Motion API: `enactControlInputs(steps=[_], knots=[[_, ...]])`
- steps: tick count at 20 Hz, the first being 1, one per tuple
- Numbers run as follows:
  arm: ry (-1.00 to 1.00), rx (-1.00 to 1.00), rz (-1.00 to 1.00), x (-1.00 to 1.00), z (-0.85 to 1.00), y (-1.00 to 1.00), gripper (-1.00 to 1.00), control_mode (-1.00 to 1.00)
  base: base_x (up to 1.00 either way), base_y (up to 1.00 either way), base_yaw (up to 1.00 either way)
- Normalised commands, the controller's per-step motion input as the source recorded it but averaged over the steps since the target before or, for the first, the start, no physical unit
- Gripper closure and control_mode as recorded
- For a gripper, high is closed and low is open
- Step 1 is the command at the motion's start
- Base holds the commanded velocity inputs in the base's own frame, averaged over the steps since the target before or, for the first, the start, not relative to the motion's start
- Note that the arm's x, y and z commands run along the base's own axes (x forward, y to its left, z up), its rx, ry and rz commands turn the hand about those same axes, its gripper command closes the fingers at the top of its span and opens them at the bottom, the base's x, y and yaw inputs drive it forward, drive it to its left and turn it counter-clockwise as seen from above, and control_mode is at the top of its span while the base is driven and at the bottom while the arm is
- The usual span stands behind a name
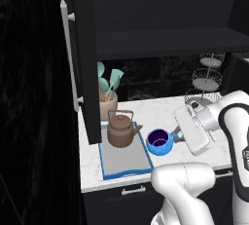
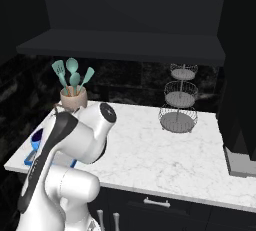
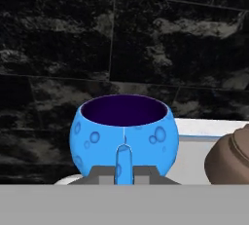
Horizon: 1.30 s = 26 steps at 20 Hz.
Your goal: Pick the kettle from the counter and place it on the tray. Then pick the mug from the cabinet and place it on the tray. Then close the cabinet doors.
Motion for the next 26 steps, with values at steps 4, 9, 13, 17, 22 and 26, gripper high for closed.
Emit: enactControlInputs(steps=[4,9,13,17,22,26], knots=[[0.0,0.04,0.1,0.01,-0.57,0.14,1.0,-1.0,0.0,0.0,0.0],[-0.03,0.11,0.13,0.04,-0.55,0.11,1.0,-1.0,0.0,0.0,0.0],[-0.04,0.18,0.14,0.02,-0.46,0.01,1.0,-1.0,0.0,0.0,0.0],[-0.03,0.14,0.12,0.03,-0.38,0.04,1.0,-1.0,0.0,0.0,0.0],[-0.01,0.07,0.09,0.09,-0.35,0.08,1.0,-1.0,0.0,0.0,0.0],[0.0,0.07,0.06,0.24,-0.29,0.02,1.0,-1.0,0.0,0.0,0.0]])
